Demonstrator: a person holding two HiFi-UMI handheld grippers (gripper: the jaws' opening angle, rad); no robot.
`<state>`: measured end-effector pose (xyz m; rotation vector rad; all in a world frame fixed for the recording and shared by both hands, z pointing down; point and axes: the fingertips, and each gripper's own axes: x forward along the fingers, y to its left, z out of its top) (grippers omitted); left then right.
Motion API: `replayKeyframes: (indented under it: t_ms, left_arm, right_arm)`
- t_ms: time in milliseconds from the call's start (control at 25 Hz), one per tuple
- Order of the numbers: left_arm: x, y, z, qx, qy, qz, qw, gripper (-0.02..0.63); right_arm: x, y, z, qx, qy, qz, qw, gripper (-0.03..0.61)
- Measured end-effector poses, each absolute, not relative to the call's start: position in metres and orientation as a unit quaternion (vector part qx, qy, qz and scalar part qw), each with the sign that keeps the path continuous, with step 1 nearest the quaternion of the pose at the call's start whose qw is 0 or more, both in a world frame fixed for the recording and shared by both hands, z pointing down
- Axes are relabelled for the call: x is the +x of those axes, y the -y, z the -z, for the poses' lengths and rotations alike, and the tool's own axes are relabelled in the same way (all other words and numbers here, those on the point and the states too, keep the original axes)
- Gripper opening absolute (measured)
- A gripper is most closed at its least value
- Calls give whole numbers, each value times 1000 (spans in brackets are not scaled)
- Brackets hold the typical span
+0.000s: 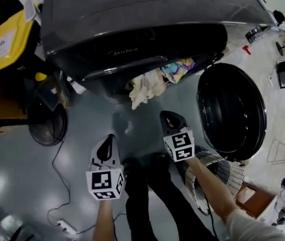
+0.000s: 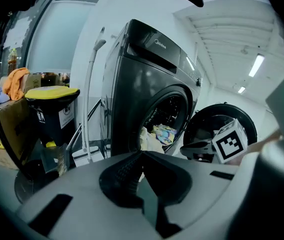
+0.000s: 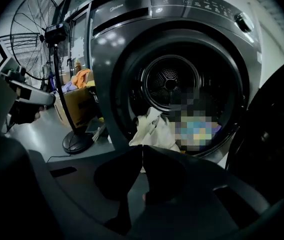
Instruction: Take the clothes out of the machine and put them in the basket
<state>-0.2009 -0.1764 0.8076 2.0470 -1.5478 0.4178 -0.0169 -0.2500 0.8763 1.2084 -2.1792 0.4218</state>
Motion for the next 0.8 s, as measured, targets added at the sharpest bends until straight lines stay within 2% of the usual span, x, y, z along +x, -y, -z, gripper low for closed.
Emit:
replayKeyframes:
  t_ms: [440,480,520,600,640,680,800]
  left_arm:
    - [-200,207,-842,769,574,-152,235,18]
    - [-199,210,-844,771,573,-152,232,18]
    - [-199,214,-847,773,572,-151,228,18]
    - [-198,221,-853,776,571,-152,221,18]
    - [-198,225,-856,778,570,-152,218,18]
    - [-197,228,-860,780,568,-152,214,18]
    - [-195,234,-869,786,563,-151,206,18]
  right_arm:
    - [-39,325,-911,468,833,-153,251,28]
    - [-42,332,-914,464,836,-156,248,60]
    - [-46,339,-919,459,839,-160,245,147]
    - [-54,354,-926,451,846,-163,231,249]
    - [-56,363,-929,453,848,-162,221,327]
    - [-58,372,-932,458,848,-161,212,377]
    - [-61,397,-943,466,845,-179,190,431]
